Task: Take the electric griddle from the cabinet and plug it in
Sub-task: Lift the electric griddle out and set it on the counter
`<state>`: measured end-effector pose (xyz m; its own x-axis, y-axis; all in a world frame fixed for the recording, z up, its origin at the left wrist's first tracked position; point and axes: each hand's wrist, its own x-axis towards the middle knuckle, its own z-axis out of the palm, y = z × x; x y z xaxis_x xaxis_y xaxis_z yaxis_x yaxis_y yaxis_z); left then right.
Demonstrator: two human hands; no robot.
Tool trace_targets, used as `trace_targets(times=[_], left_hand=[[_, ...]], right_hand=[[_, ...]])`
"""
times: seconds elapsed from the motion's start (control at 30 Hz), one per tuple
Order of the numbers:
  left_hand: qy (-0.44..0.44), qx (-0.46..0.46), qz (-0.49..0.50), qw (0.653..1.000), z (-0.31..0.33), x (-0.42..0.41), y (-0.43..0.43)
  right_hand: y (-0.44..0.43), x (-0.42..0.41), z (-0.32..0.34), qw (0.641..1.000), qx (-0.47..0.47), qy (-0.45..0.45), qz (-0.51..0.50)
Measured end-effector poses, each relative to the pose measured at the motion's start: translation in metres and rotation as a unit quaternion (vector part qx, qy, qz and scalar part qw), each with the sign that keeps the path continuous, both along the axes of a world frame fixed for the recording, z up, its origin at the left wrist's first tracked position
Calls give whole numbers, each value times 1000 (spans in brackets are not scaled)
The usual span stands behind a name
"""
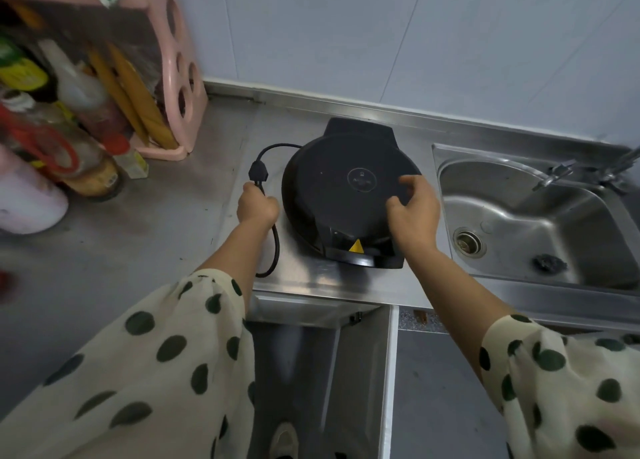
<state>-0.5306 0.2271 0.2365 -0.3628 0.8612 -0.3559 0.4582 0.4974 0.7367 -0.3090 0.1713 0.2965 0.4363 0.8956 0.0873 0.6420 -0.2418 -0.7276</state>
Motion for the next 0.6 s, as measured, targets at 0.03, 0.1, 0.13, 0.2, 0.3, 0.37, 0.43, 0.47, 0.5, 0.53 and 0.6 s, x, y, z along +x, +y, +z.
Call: trace_targets(times=[0.03,0.1,0.13,0.2,0.3,0.37,0.43,0.47,0.5,0.53,0.6], left_hand=[[26,1,-10,1000,-4,-3,-1],[72,2,-32,997,-9,-3,-3],[89,0,-39,995,-13,-4,-3],[114,-12,-43,992,-23,-7,-3],[136,-29,-51,989,-38,-12,-1],[138,-35,-58,988,-46,-16,2],[141,-38,-64,987,-52,-18,4],[144,-40,-65,987,-54,-20,5],[147,-40,-67,986,-57,-21,6],[152,-40,-71,985,-59,-22,7],[166,-43,-85,982,-65,-23,8]], right_hand=[[4,-6,0,1000,4,-15,17],[8,-13,0,998,1,-34,43],[10,-18,-3,998,-4,-42,53],[15,-23,-7,996,-9,-51,75],[21,-29,-12,993,-15,-61,102],[26,-32,-16,992,-23,-67,107],[28,-33,-17,991,-32,-76,110],[29,-34,-19,990,-35,-80,111],[29,-34,-19,990,-37,-82,111],[30,-35,-19,990,-40,-84,110],[30,-35,-20,989,-44,-87,111]])
